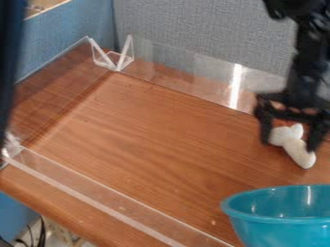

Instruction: Put the mushroom in the blue bowl

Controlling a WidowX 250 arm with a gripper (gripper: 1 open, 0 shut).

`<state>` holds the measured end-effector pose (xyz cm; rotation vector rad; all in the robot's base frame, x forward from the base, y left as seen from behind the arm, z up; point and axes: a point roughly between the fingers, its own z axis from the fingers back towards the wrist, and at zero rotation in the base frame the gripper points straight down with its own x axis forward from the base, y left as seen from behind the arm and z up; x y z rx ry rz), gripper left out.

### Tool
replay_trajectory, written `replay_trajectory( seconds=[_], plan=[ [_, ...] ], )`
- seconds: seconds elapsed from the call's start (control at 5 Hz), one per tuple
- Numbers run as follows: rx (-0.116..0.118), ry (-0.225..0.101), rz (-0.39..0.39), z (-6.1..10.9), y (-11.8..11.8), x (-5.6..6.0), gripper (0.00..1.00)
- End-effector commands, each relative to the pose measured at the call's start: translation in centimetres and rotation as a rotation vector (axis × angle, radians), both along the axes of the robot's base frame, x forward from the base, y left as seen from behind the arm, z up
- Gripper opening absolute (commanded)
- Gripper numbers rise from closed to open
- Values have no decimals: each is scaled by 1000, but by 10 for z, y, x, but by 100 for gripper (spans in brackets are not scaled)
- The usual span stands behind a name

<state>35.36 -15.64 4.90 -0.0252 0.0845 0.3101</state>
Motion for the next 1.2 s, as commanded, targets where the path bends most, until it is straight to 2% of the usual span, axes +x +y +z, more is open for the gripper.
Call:
replay_trajectory(
  seconds=[0.0, 0.4, 0.8, 1.0],
  plan=[
    [-24, -83, 80, 17, -4, 25, 100],
    [-16, -76, 186, 28, -21, 25, 100],
    [-2, -60, 241, 44, -5, 15, 100],
    [3, -56, 289, 41, -8, 10, 100]
  ],
)
